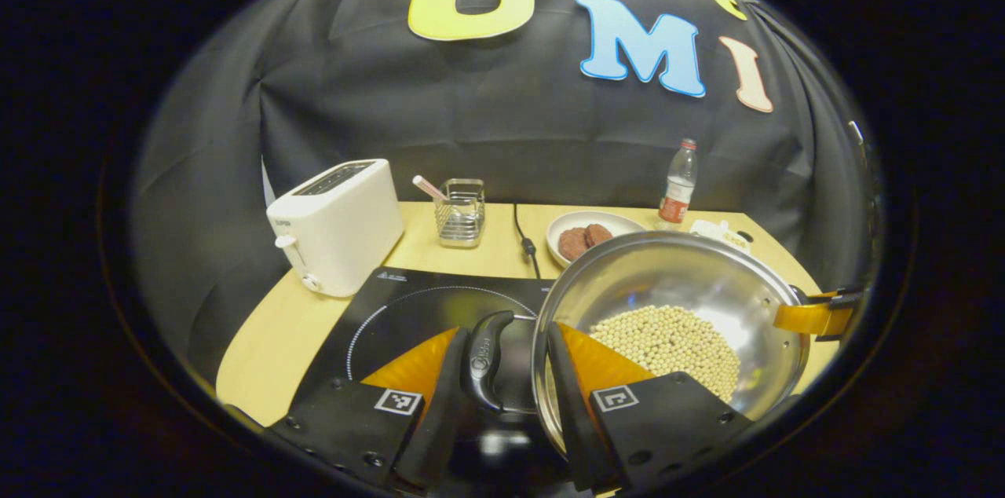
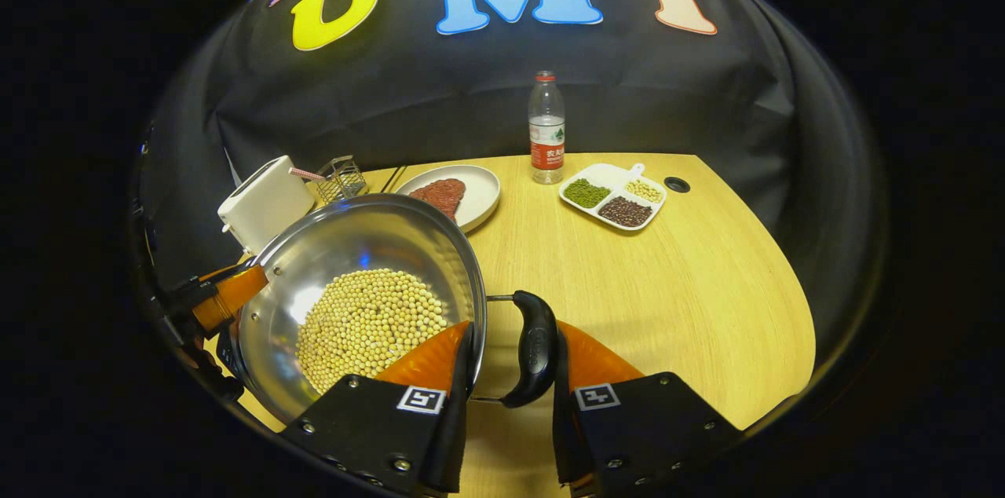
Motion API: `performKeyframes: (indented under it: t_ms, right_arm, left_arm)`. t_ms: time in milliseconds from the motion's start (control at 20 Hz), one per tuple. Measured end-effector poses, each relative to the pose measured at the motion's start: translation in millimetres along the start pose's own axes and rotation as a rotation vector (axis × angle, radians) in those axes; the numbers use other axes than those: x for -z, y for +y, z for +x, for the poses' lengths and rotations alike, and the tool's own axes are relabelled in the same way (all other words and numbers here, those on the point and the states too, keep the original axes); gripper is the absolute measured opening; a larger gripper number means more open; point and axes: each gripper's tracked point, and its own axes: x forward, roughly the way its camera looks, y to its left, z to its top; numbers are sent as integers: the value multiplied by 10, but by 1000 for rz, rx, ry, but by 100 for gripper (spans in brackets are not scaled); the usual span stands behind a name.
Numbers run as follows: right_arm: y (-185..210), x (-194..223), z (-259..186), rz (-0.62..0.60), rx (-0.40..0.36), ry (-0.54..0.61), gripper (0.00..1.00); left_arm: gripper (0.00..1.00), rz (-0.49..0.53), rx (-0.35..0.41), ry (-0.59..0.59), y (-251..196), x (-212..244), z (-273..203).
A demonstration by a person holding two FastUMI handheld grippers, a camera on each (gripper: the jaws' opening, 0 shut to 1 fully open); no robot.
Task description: First push the handle of the pot to place it horizontally, then grasp the pot with both hands and set it on the induction cooktop.
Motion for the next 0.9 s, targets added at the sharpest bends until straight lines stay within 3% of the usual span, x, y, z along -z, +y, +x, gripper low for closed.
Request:
performKeyframes:
  t_ms: [200,350,900]
  right_arm:
    - [273,22,56,-3,-15,8,45]
    - [474,27,99,-3,-25,11,45]
    - [1148,-8,243,8,-39,0,45]
  left_arm:
    - [68,-4,-20,2,290,21,-20]
    - [61,-5,-33,0,505,17,-11]
    - [60,2,-51,-19,1227,-54,82]
